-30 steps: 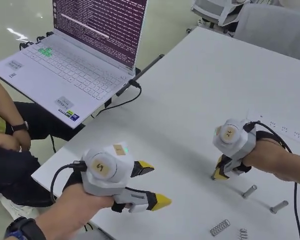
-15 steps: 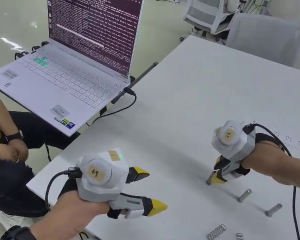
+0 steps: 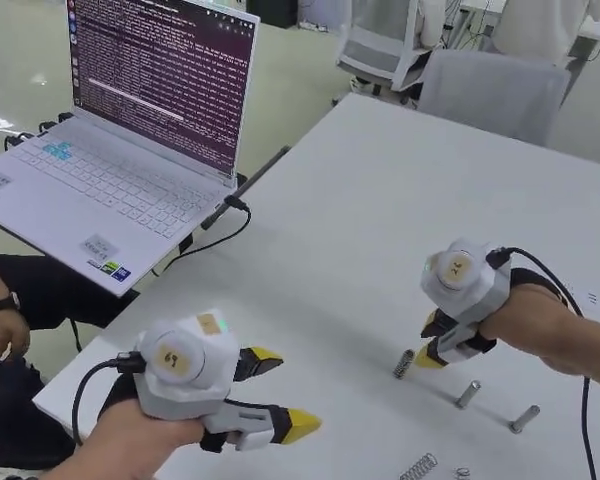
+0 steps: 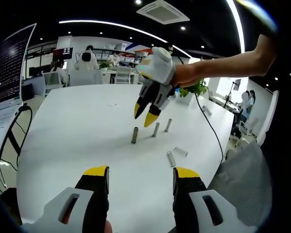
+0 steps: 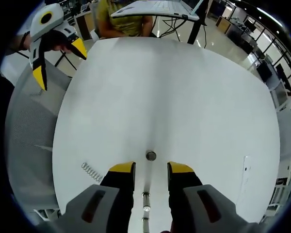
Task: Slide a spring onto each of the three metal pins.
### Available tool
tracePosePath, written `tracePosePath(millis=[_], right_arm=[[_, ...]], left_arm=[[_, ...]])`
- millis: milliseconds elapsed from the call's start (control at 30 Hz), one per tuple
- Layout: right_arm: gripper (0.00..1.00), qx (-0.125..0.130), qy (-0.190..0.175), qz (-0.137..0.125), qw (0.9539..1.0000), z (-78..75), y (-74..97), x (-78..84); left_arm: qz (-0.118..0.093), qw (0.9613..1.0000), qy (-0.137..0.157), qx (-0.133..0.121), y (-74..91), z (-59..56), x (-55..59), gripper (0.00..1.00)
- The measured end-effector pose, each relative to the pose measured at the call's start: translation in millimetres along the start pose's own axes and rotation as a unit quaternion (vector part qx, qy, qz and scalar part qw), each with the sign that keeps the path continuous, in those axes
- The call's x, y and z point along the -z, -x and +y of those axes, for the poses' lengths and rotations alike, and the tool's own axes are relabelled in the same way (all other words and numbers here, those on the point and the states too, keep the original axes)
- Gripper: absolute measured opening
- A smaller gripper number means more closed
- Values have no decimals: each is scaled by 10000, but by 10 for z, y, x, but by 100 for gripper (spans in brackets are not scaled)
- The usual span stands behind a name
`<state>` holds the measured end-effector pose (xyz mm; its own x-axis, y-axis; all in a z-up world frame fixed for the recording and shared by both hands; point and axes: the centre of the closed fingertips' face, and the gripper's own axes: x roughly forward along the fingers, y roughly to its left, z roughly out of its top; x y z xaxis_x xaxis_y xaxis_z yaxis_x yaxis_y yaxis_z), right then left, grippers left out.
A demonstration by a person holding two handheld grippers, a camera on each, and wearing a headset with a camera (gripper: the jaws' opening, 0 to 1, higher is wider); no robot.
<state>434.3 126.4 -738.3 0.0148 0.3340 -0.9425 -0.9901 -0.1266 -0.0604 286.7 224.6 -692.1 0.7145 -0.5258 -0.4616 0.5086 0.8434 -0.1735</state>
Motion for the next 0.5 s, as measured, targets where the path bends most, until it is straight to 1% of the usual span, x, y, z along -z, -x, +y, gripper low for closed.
tracePosePath(millis=[133, 300, 500], right_arm=[[25, 9, -178, -121, 9998, 54, 55, 13], [27, 53, -263, -137, 9995, 103, 96, 59], [29, 133, -562, -344, 9977, 142, 176, 80]], left_arm=[[2, 10000, -35, 10, 12, -15, -12, 48], [-17, 10000, -16, 6, 35, -15, -28, 49], [-7, 10000, -28, 32, 53, -17, -35, 50]])
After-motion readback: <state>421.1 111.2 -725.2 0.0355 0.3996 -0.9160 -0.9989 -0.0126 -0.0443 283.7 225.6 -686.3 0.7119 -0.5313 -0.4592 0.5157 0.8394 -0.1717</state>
